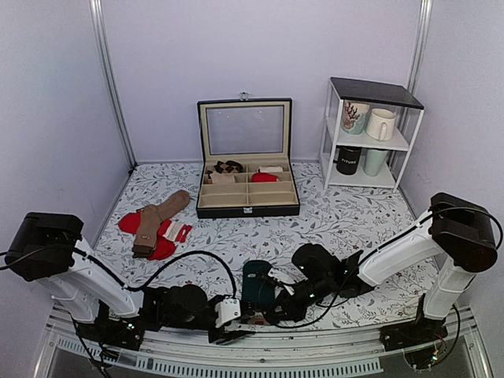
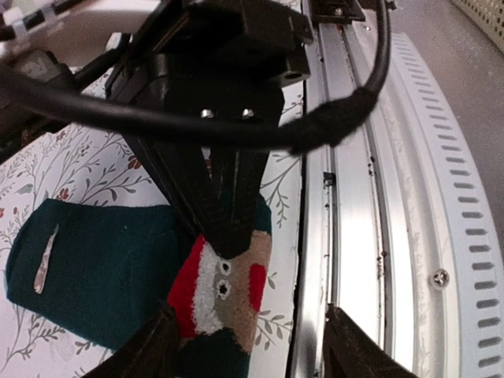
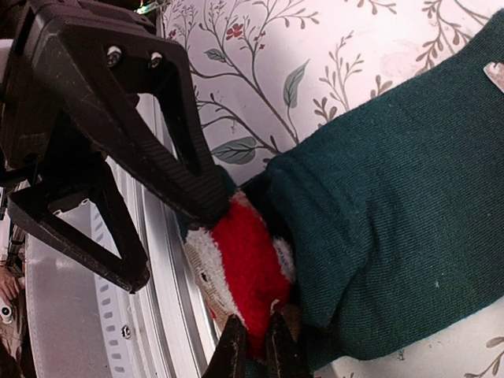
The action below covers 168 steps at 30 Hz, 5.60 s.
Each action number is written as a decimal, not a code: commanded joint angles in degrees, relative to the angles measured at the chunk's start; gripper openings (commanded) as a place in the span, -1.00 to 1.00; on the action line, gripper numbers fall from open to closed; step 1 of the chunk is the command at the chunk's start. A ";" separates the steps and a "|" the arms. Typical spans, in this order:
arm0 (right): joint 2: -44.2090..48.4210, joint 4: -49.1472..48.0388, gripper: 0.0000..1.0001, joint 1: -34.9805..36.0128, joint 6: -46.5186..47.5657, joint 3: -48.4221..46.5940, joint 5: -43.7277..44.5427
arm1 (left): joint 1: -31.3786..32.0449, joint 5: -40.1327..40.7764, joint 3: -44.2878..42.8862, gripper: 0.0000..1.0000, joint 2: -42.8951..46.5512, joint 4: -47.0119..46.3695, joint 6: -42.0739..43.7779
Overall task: Roll the socks
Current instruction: Roll the sock at the center of the board.
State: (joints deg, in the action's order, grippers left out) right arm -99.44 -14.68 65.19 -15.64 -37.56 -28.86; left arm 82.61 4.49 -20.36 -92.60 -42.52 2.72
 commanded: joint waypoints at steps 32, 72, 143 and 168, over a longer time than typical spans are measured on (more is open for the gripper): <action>-4.83 9.23 -0.86 -0.36 0.26 2.18 1.66 | -1.22 2.17 0.78 -0.19 -4.53 -5.75 -2.05; 6.95 -16.64 0.13 14.88 28.80 9.00 33.22 | -6.51 -9.35 4.90 -1.00 -8.47 2.45 -24.16; -8.93 20.56 -0.88 -0.25 3.91 -6.56 -4.40 | 2.03 5.51 3.10 -0.18 -4.04 -8.67 -2.68; -9.00 20.32 -0.78 -0.36 3.43 -7.34 -4.94 | 1.21 1.35 2.87 -1.00 -6.48 -6.06 -5.32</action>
State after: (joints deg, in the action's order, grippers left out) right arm -104.64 -3.64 64.47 -11.40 -46.85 -37.50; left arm 84.31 10.59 -16.14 -98.48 -52.05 -2.00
